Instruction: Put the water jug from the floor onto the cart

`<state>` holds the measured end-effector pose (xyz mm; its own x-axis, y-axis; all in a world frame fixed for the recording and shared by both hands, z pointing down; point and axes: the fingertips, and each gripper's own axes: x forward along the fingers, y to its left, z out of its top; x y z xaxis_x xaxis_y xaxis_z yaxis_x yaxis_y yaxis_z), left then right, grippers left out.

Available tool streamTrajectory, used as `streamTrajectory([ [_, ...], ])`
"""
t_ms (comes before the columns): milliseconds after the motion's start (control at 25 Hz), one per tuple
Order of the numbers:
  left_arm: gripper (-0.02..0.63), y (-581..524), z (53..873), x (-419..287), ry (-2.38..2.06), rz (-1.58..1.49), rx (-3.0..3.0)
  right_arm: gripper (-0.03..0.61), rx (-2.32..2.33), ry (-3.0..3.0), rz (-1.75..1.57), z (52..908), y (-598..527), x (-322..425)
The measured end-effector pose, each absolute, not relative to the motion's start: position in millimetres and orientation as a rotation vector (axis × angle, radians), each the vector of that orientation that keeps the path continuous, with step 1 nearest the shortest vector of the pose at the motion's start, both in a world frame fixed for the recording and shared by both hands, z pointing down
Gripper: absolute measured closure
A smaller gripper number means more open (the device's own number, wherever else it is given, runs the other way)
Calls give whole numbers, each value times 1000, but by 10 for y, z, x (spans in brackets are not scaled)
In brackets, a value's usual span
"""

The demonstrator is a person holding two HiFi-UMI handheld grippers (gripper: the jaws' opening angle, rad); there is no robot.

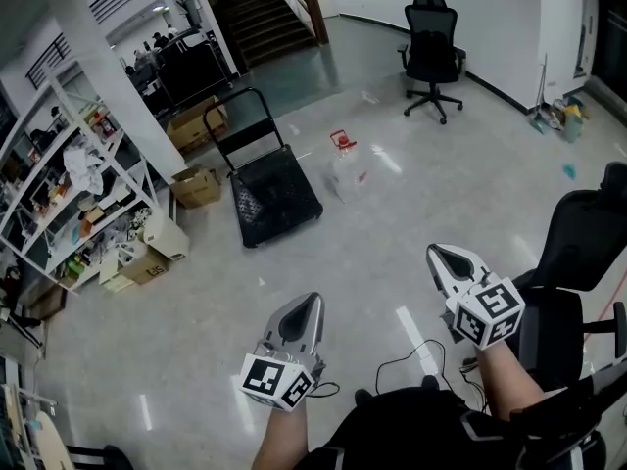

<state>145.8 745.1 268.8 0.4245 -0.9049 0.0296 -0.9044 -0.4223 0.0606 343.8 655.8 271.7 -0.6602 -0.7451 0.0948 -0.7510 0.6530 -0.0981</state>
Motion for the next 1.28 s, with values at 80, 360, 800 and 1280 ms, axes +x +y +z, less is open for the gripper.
streamTrajectory([
  [80, 617, 7468, 2671, 1387, -1648, -16, 2595, 577, 1276, -2807, 197, 2704, 6543, 3366],
  [360, 617, 7502, 2713, 1081, -1644, -11, 2599, 577, 1274, -2811, 192, 2691, 6486, 3018],
  [800, 617, 7289, 2731, 835, -1577, -8, 2661, 577, 1259, -2791, 229, 2846, 6299, 2561],
  [1280, 617, 6114, 2697, 879, -1606, 47, 2631, 577, 1216, -2819, 279, 2932, 5058, 2522],
])
